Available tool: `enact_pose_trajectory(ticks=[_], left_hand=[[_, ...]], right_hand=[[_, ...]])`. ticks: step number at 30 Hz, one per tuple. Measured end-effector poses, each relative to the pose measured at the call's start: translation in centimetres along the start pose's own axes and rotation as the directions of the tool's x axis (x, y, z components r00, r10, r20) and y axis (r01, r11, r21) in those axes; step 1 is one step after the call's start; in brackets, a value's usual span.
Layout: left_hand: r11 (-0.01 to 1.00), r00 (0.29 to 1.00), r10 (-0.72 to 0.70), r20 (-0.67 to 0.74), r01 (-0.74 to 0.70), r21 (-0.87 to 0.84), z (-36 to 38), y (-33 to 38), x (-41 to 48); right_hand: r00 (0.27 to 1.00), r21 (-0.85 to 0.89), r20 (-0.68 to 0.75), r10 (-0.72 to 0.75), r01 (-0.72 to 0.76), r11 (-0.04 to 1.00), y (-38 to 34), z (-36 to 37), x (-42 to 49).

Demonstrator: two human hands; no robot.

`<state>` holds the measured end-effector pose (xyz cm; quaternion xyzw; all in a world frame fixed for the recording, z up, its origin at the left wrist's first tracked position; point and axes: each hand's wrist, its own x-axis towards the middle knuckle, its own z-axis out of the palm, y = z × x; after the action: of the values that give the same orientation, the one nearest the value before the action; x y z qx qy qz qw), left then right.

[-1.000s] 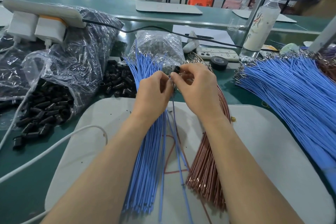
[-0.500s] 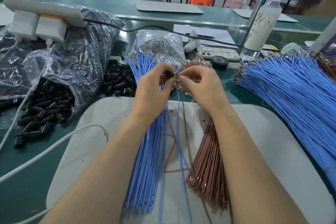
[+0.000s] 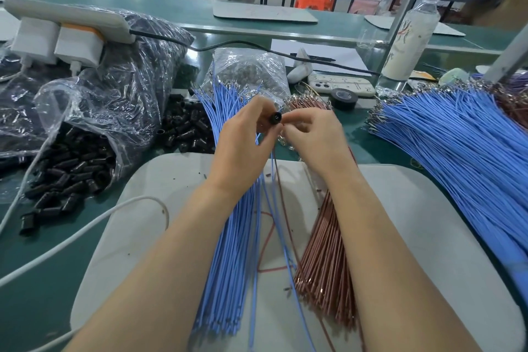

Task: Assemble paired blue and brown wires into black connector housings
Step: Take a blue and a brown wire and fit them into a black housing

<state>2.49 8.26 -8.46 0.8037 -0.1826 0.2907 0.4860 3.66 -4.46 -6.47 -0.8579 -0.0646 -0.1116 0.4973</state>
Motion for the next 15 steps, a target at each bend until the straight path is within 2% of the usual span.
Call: enact_pose_trajectory(ticks=[4,6,10,15], left_hand=[[0.998,0.998,-0.057,0.032,0.057,-0.001,-0.1,-0.4,-0.1],[0.997,0.997,-0.073,0.034,0.073,0.004,0.0,-0.4,-0.1],[0.991,0.99,-0.13,0.058,0.129,0.026,0.1,-0.5,-0.1],[0.966,0.979,-0.186,0.086,0.166,0.201,0.1,-1.2,-0.1]], right_hand=[[0.998,0.053,0.025,-0.061,0.06,0.997,-0.5,-0.3,-0.1],[0.994,0.005,0.044,-0.101,0.101,0.995,-0.5,0.0,-0.1],[0.989,-0.116,-0.069,-0.131,0.123,0.986,-0.2,0.1,-0.1],[0.982,-0.113,-0.157,-0.102,0.084,0.99,-0.2,-0.2,0.1]])
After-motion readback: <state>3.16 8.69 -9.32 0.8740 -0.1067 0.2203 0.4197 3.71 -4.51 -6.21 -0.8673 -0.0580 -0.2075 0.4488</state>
